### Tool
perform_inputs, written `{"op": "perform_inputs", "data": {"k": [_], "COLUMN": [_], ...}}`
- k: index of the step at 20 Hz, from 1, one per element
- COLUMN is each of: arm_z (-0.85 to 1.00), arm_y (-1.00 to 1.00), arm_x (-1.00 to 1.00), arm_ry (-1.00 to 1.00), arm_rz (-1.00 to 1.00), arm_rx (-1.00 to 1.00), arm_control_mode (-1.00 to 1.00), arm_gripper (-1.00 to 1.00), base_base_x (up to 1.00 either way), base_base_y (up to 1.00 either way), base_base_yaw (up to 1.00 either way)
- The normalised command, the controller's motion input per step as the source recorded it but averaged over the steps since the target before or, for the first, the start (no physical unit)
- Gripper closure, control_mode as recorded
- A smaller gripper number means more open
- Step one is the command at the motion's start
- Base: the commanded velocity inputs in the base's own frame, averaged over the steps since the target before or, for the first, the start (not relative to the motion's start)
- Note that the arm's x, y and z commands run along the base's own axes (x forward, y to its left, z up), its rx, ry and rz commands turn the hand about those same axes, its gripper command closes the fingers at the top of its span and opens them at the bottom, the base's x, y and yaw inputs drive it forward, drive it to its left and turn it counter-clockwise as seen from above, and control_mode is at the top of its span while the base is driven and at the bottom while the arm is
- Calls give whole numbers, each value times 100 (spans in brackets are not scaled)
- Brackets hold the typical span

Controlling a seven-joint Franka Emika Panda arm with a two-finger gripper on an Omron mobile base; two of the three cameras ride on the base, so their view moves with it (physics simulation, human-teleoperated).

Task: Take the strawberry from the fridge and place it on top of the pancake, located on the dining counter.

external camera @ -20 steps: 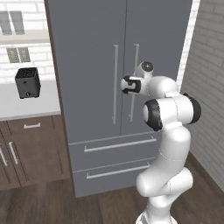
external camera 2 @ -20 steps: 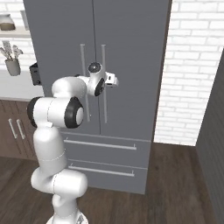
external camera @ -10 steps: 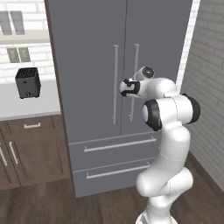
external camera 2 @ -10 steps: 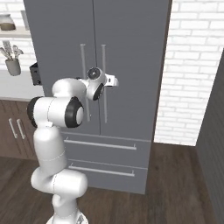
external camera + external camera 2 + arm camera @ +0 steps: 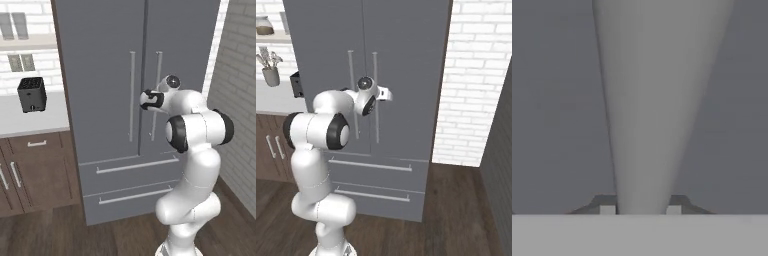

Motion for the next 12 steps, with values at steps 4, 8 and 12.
{"op": "perform_inputs", "data": {"k": [4,8,12], "arm_z": [5,13,12], "arm_y": [-50,-86,-99], "arm_x": [-97,-100,-99], "arm_ry": [7,8,2], "arm_rz": [0,0,0], "arm_rx": [12,26,31], "arm_control_mode": [-100,-100,-100], "arm_gripper": [100,100,100], "base_base_x": [0,0,0], "base_base_y": [0,0,0], "base_base_yaw": [0,0,0]}}
